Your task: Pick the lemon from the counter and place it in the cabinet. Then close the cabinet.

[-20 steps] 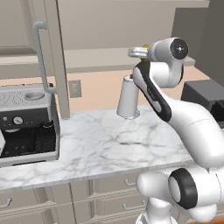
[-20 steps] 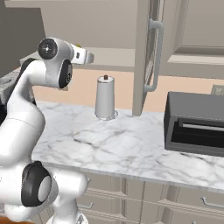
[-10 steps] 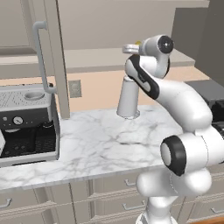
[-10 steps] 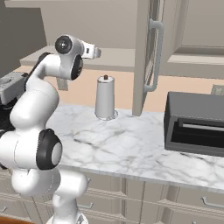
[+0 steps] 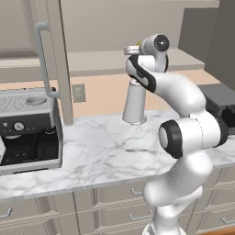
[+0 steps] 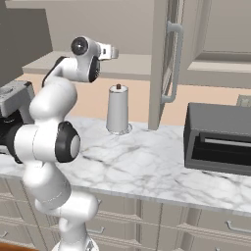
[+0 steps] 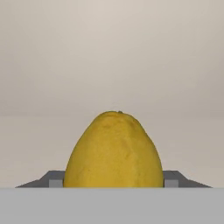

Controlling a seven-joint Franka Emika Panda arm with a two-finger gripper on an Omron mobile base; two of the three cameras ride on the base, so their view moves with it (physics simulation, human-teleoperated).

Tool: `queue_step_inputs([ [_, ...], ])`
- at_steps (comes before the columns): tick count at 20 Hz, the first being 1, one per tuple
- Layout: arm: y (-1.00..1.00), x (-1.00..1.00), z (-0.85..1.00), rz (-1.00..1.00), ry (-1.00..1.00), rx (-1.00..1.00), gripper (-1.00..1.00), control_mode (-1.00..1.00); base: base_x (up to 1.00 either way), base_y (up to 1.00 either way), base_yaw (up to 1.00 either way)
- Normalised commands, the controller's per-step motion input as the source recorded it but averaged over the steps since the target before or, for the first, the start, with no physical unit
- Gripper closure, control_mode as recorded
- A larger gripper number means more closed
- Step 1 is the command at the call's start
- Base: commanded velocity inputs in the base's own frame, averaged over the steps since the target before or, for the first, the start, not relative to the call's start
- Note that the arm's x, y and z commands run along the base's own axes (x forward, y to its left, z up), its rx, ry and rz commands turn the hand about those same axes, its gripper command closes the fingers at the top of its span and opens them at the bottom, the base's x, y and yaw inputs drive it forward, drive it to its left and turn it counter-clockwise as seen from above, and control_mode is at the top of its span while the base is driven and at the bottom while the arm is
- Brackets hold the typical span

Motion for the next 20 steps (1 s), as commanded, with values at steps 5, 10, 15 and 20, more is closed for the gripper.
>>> queue_step_inputs([
  [5,0.0,0.12,-0.06,0.0,0.0,-0.08,-1.0,-1.0,0.0,0.0,0.0],
  [10,0.0,-0.18,-0.16,0.0,0.0,0.02,-1.0,-1.0,0.0,0.0,0.0],
  [15,0.04,-0.5,-0.04,0.0,0.0,0.07,-1.0,-1.0,0.0,0.0,0.0],
  [20,0.06,-1.0,0.21,0.0,0.0,0.05,-1.0,-1.0,0.0,0.0,0.0],
])
